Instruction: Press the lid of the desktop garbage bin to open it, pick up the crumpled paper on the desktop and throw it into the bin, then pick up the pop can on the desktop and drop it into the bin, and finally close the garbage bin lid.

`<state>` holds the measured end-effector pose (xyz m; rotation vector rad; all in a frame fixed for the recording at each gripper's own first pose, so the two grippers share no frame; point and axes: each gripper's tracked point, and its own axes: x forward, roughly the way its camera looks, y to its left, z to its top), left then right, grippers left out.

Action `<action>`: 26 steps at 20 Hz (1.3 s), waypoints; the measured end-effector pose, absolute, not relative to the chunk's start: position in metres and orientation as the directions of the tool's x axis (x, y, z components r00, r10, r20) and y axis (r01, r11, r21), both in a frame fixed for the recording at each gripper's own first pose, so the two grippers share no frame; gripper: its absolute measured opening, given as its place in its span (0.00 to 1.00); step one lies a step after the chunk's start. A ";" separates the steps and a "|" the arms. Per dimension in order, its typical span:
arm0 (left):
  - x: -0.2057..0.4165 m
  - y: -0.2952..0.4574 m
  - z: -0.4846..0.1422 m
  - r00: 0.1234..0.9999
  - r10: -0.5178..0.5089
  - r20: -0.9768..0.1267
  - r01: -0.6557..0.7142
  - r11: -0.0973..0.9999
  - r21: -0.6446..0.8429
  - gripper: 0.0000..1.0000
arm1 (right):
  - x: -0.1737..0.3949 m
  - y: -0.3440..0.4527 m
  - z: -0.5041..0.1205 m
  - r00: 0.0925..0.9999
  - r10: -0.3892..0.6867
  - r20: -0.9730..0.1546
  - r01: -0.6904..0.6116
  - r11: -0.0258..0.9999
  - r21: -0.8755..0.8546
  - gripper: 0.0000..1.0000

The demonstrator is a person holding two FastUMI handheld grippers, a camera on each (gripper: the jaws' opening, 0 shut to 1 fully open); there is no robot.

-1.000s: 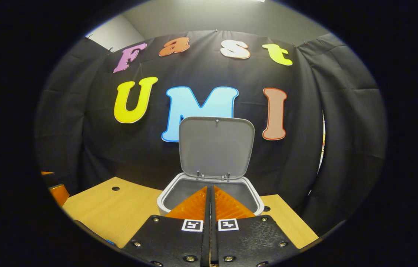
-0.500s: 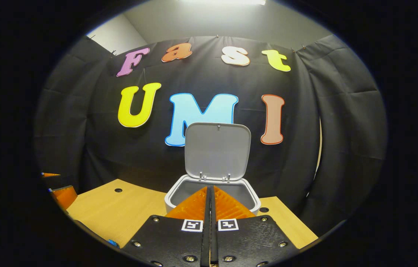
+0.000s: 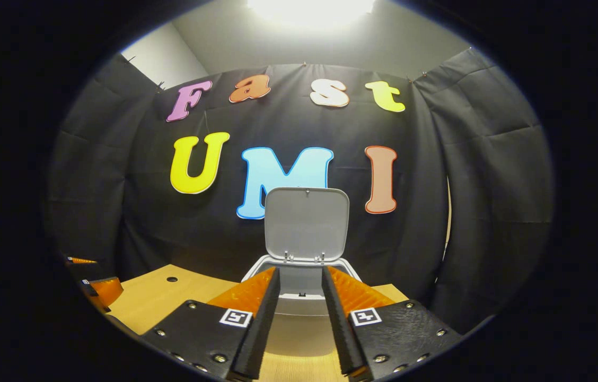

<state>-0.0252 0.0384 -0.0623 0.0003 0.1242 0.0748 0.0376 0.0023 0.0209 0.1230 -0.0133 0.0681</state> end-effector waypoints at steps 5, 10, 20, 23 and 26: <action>-0.033 0.045 -0.098 0.977 0.077 -0.197 -0.071 0.997 0.036 1.00 | 0.024 0.006 0.023 0.997 0.064 0.034 -0.067 0.991 0.113 0.74; -0.041 0.046 -0.147 0.957 0.053 -0.286 -0.039 0.998 0.055 1.00 | 0.010 0.011 0.021 0.998 0.047 0.029 -0.049 0.994 0.097 0.97; -0.057 0.046 -0.276 0.845 -0.061 -0.531 0.090 0.995 0.030 0.99 | -0.031 0.021 0.014 0.999 -0.041 -0.035 0.044 0.996 0.079 0.97; -0.064 0.038 -0.313 0.787 -0.116 -0.606 0.161 0.987 0.019 1.00 | -0.043 0.022 0.004 0.993 -0.082 -0.088 0.087 0.994 0.063 0.97; -0.067 0.033 -0.342 0.739 -0.142 -0.659 0.197 0.980 0.009 0.99 | -0.060 0.023 -0.006 0.985 -0.104 -0.134 0.113 0.992 0.056 0.97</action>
